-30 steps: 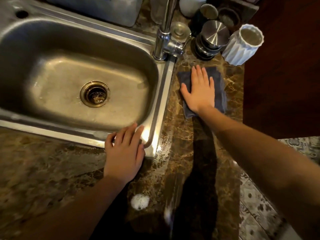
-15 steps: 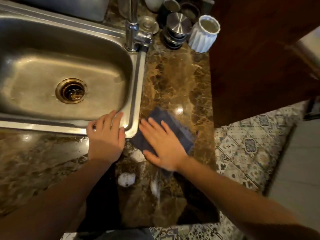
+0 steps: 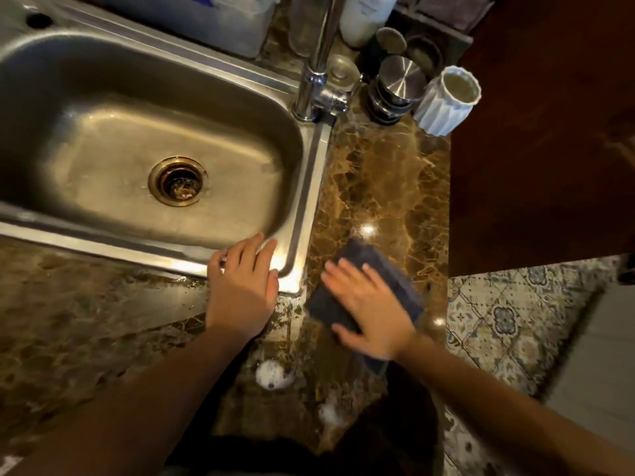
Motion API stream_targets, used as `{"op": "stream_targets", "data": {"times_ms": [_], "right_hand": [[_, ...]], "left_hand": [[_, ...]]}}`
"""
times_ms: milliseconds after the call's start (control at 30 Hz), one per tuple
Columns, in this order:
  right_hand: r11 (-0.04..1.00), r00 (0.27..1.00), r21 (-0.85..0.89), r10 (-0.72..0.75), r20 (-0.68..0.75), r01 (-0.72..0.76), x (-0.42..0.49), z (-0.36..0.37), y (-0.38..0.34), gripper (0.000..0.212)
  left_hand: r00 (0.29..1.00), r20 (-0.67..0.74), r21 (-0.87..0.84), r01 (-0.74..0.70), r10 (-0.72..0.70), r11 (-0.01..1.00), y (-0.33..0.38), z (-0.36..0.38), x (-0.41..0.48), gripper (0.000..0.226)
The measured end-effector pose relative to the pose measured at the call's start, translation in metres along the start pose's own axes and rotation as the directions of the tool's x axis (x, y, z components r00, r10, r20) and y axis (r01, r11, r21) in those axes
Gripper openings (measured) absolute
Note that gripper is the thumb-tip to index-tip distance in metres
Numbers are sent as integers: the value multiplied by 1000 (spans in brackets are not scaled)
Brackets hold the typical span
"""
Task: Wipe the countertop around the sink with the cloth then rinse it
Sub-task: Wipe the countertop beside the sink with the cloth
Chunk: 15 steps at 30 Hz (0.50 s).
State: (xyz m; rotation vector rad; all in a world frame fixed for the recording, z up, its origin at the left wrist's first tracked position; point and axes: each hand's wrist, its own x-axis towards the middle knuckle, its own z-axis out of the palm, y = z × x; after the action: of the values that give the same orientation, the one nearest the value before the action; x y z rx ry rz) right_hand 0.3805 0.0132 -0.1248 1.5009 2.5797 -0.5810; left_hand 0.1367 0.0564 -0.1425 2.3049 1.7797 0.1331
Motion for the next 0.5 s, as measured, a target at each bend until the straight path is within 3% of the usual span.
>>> {"op": "stream_targets", "data": {"times_ms": [300,500], "right_hand": [[970,954,-19,233,-186,-241,141,-67,120,77],[946,926,-54,301,-227,-321,153,-64,120,78]], "left_hand": [[1000,12,-37,4,-4,999,0,-2,1,47],[1000,10,-33,1,-1,999,1,-3,0,46]]}}
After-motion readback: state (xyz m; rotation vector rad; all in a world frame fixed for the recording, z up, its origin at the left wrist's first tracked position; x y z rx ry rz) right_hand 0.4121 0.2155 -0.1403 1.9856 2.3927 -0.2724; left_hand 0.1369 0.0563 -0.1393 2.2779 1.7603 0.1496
